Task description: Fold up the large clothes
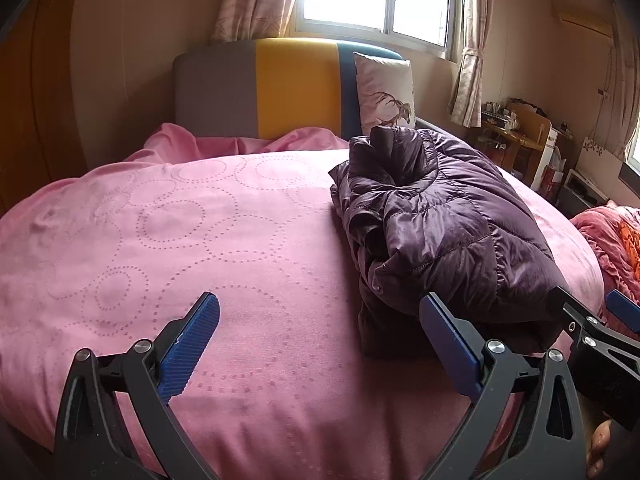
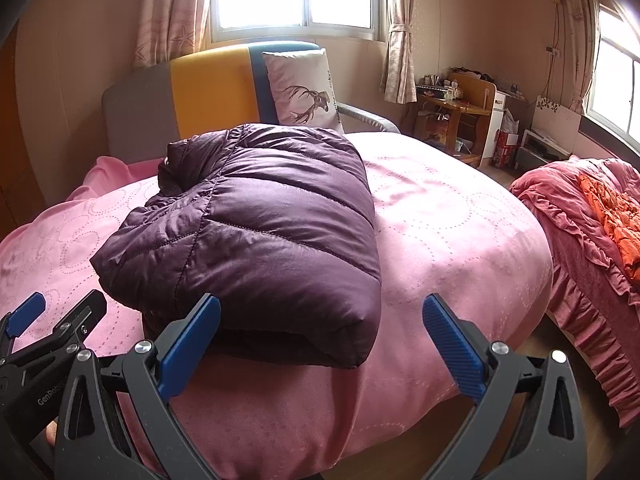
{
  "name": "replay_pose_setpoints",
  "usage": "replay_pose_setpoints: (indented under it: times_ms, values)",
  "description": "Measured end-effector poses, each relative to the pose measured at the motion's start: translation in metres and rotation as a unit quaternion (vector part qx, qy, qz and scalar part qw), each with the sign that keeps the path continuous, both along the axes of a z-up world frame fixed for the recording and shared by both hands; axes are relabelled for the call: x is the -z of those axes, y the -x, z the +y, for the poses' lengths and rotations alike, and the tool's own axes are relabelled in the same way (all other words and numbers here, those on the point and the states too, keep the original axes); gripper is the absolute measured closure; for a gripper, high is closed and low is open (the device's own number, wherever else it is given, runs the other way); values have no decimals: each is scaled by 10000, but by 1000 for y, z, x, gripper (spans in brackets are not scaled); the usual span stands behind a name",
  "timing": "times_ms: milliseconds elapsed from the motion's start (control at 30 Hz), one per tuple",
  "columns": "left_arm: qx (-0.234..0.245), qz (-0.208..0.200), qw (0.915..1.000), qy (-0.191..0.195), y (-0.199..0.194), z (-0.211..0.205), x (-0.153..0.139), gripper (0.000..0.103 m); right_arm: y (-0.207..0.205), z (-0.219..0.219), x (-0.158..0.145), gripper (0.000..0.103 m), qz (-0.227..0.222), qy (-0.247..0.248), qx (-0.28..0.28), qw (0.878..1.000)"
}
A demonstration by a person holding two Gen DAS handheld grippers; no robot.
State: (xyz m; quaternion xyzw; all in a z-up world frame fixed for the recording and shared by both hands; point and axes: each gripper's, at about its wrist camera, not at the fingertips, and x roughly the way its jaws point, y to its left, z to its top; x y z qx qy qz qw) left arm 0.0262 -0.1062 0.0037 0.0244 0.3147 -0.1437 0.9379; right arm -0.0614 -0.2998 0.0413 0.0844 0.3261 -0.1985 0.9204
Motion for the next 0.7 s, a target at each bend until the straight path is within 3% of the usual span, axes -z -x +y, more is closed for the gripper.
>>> replay_pose_setpoints:
  times_ms: [700]
  values:
    - [45,-4,10000,-56,4,-4,-1,4,1,2,8,2,39,-88,49,9999]
